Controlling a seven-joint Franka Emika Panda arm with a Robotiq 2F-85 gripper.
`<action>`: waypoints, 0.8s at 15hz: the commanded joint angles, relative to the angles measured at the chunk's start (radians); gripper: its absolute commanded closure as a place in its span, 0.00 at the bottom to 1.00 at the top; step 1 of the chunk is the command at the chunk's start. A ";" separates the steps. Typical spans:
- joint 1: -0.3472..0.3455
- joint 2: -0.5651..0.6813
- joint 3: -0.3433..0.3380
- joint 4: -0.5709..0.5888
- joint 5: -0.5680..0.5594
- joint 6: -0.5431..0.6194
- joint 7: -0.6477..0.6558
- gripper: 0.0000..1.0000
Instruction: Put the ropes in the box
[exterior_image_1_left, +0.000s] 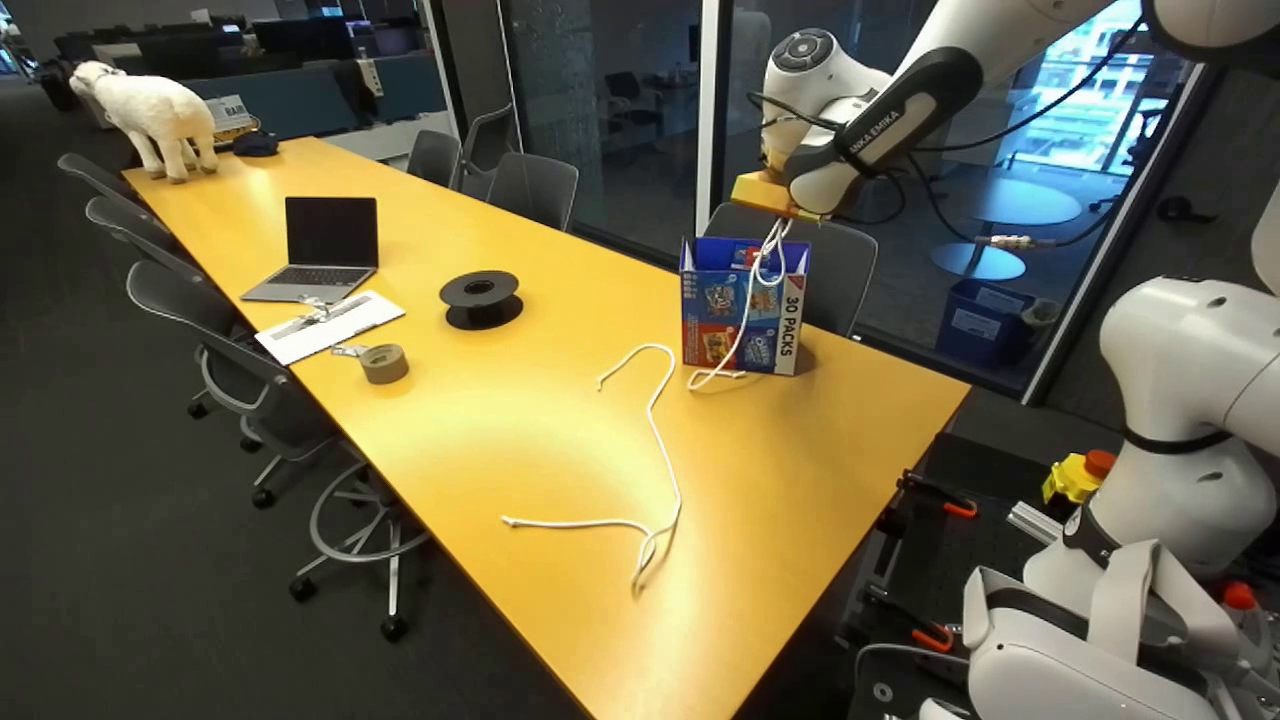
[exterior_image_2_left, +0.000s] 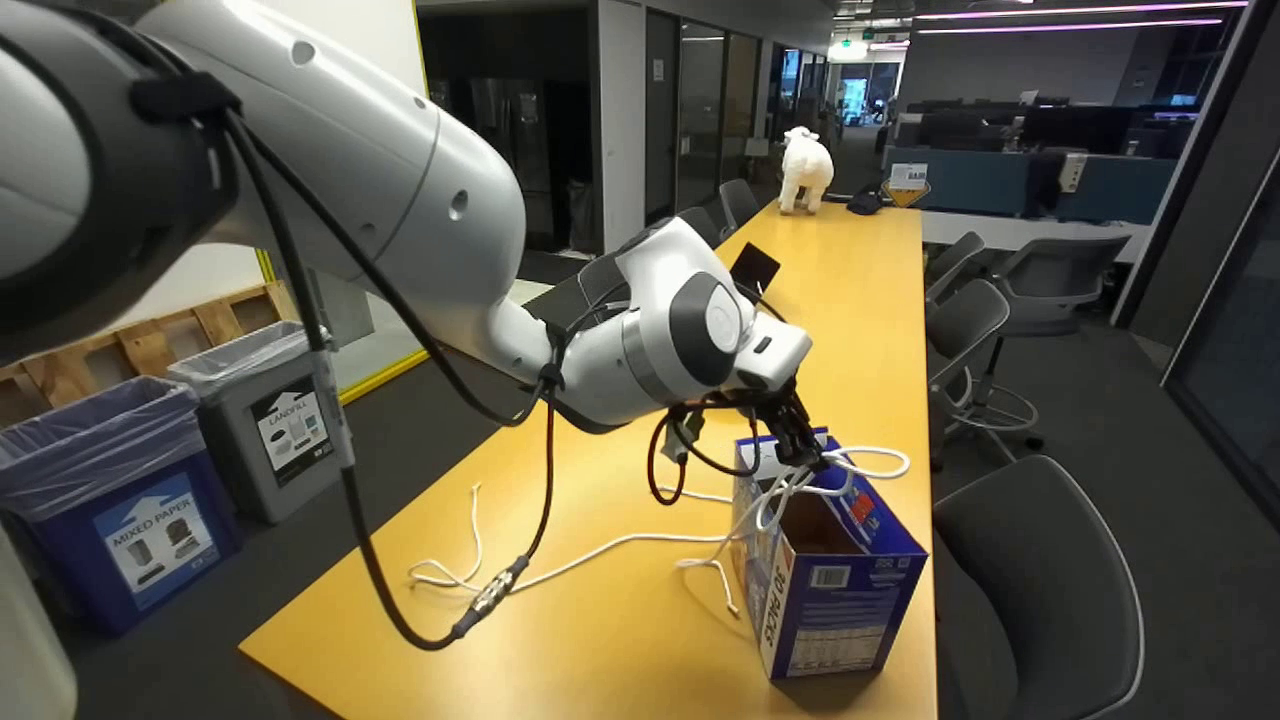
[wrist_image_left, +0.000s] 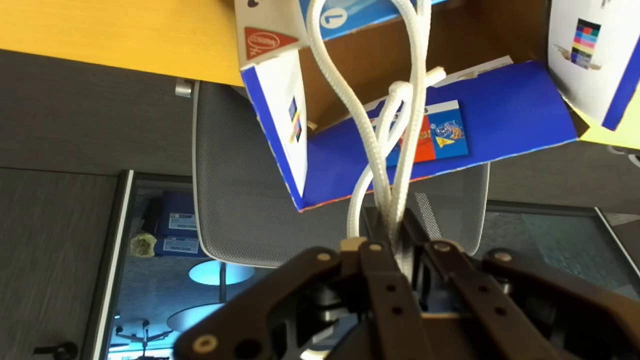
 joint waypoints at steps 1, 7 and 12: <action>-0.168 0.091 0.157 -0.002 0.066 0.116 0.041 0.88; -0.332 0.200 0.319 0.004 0.188 0.373 0.146 0.88; -0.376 0.325 0.390 0.025 0.332 0.522 0.331 0.89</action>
